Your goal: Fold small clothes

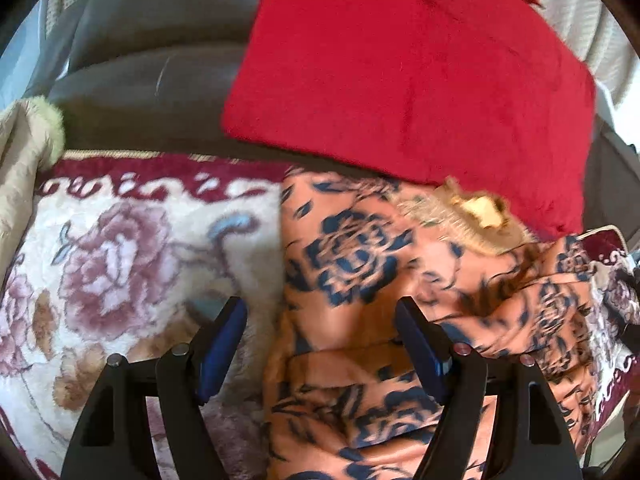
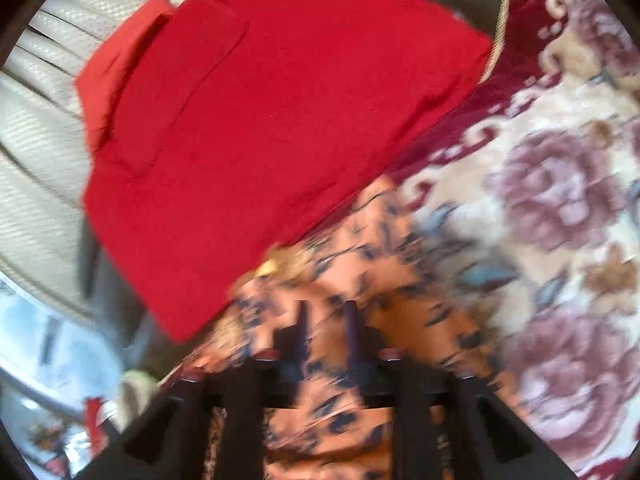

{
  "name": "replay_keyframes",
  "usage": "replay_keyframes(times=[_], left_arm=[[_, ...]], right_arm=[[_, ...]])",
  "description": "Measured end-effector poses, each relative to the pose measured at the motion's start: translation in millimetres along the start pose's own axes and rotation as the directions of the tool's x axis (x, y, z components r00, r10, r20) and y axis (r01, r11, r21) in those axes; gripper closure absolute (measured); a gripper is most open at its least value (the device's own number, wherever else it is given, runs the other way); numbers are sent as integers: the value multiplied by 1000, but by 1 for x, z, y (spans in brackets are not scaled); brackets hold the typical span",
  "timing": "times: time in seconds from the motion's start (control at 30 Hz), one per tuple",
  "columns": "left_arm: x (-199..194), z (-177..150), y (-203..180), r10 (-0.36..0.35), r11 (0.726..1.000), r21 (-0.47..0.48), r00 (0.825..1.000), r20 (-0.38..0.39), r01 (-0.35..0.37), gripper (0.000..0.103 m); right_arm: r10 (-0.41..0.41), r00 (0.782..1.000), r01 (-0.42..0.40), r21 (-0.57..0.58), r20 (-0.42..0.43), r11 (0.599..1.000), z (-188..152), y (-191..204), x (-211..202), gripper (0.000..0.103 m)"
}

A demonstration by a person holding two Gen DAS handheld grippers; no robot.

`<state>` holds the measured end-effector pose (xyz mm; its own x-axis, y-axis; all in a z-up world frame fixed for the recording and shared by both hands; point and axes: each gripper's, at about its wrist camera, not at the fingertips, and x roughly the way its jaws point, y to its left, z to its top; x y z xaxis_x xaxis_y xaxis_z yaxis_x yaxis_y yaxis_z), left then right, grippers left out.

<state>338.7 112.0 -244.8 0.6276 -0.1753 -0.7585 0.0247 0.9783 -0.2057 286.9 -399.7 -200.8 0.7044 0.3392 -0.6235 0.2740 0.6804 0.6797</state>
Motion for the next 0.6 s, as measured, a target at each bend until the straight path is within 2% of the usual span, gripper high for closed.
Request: replay_keyframes(times=[0.03, 0.07, 0.13, 0.23, 0.3, 0.33, 0.37, 0.4, 0.43, 0.47, 0.5, 0.6], left_arm=[[-1, 0, -3, -3, 1000, 9, 1000, 11, 2, 26], [0, 0, -9, -2, 1000, 24, 1000, 21, 2, 26], [5, -2, -17, 2, 998, 55, 1000, 13, -2, 24], [18, -4, -24, 10, 998, 66, 1000, -25, -8, 23], [25, -5, -26, 22, 997, 71, 998, -61, -18, 23], [25, -7, -28, 31, 997, 77, 998, -61, -26, 23], [23, -6, -30, 35, 996, 84, 998, -54, -30, 24], [21, -5, -31, 40, 995, 92, 998, -45, -36, 24], [17, -4, -30, 44, 995, 94, 999, -30, -41, 24], [14, -1, -31, 45, 995, 89, 999, -9, -44, 24], [9, 1, -29, 46, 996, 78, 999, 21, -48, 24], [-1, 7, -22, 37, 998, 37, 997, 70, -40, 24]], right_arm=[[28, 999, -27, 28, -32, 999, -1, 1, 3, 14], [51, 998, -49, 58, -35, 997, -4, 2, 6, 10], [105, 994, -102, 79, -37, 992, -8, 5, 13, 10], [65, 996, -60, 78, -60, 995, -10, 7, 34, 11], [71, 993, -63, 89, -90, 994, -9, 7, 55, 12], [75, 990, -63, 100, -120, 993, -9, 8, 68, 21], [47, 988, -34, 89, -149, 995, -9, 12, 79, 38], [11, 985, 0, 62, -172, 998, -9, 18, 86, 63], [-24, 982, 28, 15, -185, 1000, -8, 27, 90, 83], [-14, 984, 9, -29, -179, 1000, -7, 39, 87, 88], [36, 986, -48, -70, -165, 996, -6, 54, 78, 90], [124, 989, -136, -172, -79, 976, -5, 85, 38, 91]])
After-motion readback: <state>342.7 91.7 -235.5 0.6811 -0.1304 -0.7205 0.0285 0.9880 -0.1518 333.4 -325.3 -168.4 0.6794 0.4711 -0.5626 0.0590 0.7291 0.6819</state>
